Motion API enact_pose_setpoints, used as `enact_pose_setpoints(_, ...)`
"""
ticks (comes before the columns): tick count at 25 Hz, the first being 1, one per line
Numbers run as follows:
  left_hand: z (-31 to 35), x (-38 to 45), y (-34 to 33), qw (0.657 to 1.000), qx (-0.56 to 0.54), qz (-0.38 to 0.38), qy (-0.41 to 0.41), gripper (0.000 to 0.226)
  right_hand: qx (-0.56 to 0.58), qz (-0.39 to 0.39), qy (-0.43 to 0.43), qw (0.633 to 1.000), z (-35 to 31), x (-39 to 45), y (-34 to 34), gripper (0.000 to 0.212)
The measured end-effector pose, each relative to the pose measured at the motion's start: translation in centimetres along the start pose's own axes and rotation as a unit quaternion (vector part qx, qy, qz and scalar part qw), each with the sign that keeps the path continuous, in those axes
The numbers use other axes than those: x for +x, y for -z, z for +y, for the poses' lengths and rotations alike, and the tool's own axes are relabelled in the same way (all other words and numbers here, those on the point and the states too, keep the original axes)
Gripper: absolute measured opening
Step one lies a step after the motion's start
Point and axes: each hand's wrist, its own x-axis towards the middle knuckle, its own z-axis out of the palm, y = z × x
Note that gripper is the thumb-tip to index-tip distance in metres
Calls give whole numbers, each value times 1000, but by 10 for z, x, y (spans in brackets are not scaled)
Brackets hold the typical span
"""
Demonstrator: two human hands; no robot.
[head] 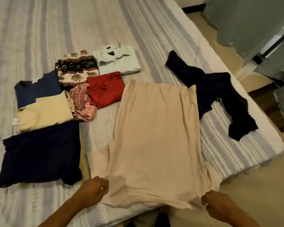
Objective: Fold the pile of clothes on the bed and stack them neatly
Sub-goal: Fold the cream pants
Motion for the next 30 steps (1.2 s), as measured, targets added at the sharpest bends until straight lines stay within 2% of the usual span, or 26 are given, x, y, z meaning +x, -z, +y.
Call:
enact_pose_setpoints(3,26,21,19,975,-168,139,51,16,3,40,-13,999,3,16,57,33)
enact_pose_setpoints(7,26,65,37,943,-219,219,120,54,-24,126,-3,992,2,70,169,31)
enact_pose_setpoints(10,28,86,47,924,-232,210,219,57,-80,203,44,975,-11,122,253,35)
enact_pose_setpoints(13,31,97,50,918,-187,194,291,49,-175,251,135,942,-32,193,338,43)
enact_pose_setpoints(17,31,107,44,927,-132,129,326,28,-268,273,268,884,-72,296,425,62)
enact_pose_setpoints(19,33,109,43,927,-80,139,340,35,-278,261,310,871,-93,334,452,66)
enact_pose_setpoints(22,33,121,39,915,-58,238,319,40,-290,222,342,866,-118,379,466,51)
enact_pose_setpoints(24,31,133,45,914,-69,247,315,42,-325,223,339,854,-127,399,466,44)
enact_pose_setpoints(28,23,146,52,917,-53,145,369,50,-463,265,368,762,-121,419,467,46)
enact_pose_setpoints(30,26,131,49,897,-138,203,367,60,-485,265,396,733,-116,418,468,35)
